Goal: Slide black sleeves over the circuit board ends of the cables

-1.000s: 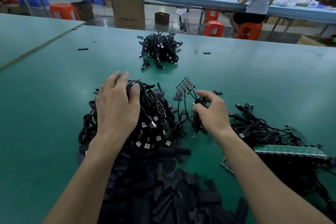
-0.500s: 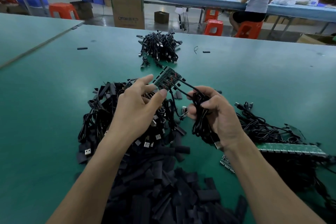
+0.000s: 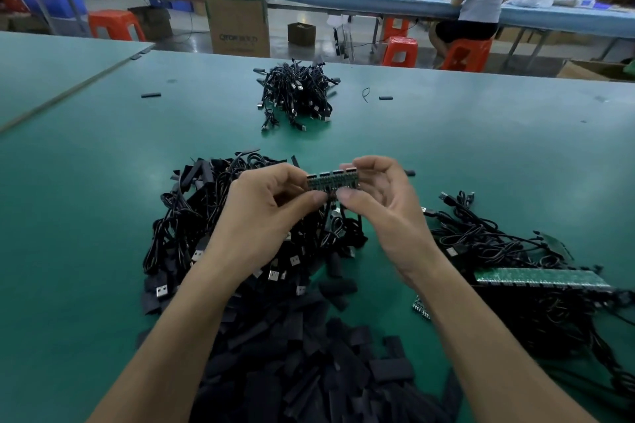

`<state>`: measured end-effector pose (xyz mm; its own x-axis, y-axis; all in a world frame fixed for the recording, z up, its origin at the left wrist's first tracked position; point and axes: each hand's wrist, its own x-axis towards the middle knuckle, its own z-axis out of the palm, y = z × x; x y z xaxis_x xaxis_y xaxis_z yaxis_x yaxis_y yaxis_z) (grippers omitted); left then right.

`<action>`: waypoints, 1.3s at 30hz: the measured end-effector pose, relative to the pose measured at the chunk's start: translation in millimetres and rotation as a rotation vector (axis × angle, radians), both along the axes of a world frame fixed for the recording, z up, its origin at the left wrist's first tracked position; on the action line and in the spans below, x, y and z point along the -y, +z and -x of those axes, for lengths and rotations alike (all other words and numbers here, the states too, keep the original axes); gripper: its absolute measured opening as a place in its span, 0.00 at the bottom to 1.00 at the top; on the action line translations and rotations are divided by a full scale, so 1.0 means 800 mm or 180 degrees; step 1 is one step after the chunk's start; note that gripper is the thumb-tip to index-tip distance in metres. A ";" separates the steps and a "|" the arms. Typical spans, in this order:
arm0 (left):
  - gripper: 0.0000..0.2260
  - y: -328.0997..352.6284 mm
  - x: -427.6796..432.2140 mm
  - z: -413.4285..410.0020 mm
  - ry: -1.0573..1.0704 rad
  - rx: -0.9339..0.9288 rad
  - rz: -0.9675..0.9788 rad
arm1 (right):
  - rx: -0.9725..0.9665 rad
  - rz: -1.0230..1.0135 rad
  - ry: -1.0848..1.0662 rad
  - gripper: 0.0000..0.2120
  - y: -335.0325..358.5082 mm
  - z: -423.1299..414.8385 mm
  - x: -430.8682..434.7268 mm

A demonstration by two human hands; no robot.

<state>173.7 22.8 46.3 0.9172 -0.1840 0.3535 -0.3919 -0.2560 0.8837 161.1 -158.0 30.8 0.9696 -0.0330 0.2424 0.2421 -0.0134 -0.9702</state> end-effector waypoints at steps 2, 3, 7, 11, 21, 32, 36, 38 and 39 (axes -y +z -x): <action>0.09 -0.001 0.000 0.001 -0.0182 -0.0173 0.0158 | 0.0037 -0.0160 0.0320 0.18 0.003 0.001 -0.002; 0.11 -0.002 0.000 0.000 -0.0228 -0.0230 0.0192 | 0.0087 -0.0166 0.0409 0.12 0.003 0.001 -0.005; 0.09 -0.006 -0.003 -0.005 -0.0283 -0.0330 0.0182 | 0.0006 -0.0438 0.0440 0.04 -0.005 0.002 -0.014; 0.08 -0.008 -0.003 -0.008 -0.0401 -0.0334 0.0181 | -0.0174 -0.0925 0.0787 0.04 -0.012 0.002 -0.015; 0.13 -0.001 -0.003 0.000 -0.0758 -0.0494 0.0301 | -0.0437 -0.1257 0.1187 0.12 -0.011 0.001 -0.004; 0.05 0.009 -0.002 0.007 -0.0897 -0.0532 0.0739 | -0.0704 -0.1612 0.0852 0.04 -0.001 0.000 0.010; 0.04 0.018 -0.009 0.005 -0.0727 -0.0268 0.1368 | -0.0725 -0.0777 -0.0420 0.05 -0.001 -0.009 0.029; 0.04 0.018 -0.007 0.004 -0.0666 -0.0200 0.1718 | -0.0710 0.0067 -0.0967 0.09 -0.002 -0.013 0.030; 0.03 0.018 -0.006 0.004 -0.0612 -0.0163 0.1831 | -0.0738 0.0363 -0.1210 0.13 -0.004 -0.015 0.030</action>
<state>170.4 27.9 60.9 0.9049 -0.1405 0.4018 -0.3372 0.3392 0.8782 173.0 -182.4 27.9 0.9229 -0.3825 0.0432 -0.0239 -0.1691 -0.9853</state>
